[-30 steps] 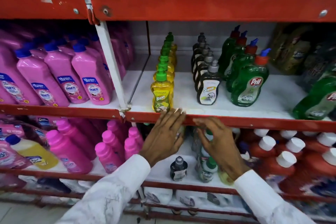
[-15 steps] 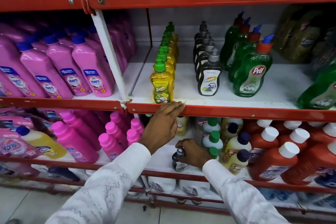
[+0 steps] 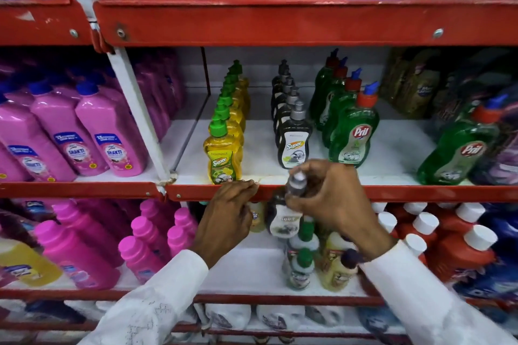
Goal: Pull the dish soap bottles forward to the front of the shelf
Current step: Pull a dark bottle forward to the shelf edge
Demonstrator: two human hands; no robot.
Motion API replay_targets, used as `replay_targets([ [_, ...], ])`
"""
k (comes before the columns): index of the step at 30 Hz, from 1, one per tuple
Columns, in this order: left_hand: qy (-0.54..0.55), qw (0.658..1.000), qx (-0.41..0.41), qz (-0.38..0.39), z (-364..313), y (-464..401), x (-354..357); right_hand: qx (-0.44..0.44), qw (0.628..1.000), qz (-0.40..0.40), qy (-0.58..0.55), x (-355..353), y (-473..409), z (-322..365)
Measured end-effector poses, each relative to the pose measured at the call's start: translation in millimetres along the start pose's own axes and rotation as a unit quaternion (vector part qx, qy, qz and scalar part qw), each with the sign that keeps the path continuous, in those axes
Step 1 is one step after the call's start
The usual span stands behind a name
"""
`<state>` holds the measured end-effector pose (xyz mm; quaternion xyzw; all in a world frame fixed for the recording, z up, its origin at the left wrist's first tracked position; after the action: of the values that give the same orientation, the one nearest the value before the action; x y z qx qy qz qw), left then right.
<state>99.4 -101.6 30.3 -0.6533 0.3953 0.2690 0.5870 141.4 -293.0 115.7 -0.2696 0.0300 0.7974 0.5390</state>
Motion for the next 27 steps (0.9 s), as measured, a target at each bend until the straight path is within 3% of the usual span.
replay_targets([
  [7,0.004,1.0,-0.02,0.012,-1,1,-1,-0.071,0.995,-0.075,0.01,-49,-50,58],
  [16,0.003,0.999,-0.022,0.035,-3,3,-2,-0.023,0.996,-0.033,0.079,-31,-97,26],
  [24,-0.035,0.998,-0.027,0.035,-20,-1,0,-0.031,0.998,-0.05,0.03,-33,-95,18],
  [27,-0.027,0.999,0.006,0.027,-40,-6,0,-0.058,0.996,-0.071,0.002,-38,-77,10],
])
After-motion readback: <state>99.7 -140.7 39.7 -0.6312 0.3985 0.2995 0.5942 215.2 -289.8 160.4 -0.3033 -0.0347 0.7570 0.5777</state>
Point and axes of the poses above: each hand's wrist, its own y-axis away from the middle knuckle, its own x-axis out of the palm, z = x × y, the point moved 6 cm from there along -y, towards the middle knuckle, and after that the axes turned 12 degrees about -y, right-handed, at the moved point
